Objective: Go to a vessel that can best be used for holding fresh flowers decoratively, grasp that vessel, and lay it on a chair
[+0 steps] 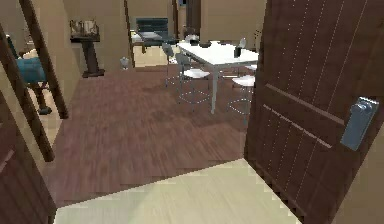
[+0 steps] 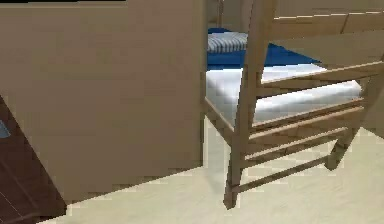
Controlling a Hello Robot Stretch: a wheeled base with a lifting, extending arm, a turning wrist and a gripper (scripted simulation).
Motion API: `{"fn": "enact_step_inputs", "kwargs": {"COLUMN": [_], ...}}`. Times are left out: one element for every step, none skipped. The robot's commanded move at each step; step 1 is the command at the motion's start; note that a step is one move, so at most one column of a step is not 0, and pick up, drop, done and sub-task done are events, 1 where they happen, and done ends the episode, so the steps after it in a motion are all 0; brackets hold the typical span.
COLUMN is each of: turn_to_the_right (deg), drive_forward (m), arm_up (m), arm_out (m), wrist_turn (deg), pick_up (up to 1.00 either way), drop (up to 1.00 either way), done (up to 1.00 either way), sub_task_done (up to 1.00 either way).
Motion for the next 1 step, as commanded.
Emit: {"fn": "enact_step_inputs", "kwargs": {"turn_to_the_right": [-15.0], "drive_forward": [0.0], "arm_up": [0.0], "arm_out": [0.0], "wrist_turn": [0.0], "pick_up": [0.0], "drop": [0.0], "done": [0.0], "sub_task_done": [0.0]}}
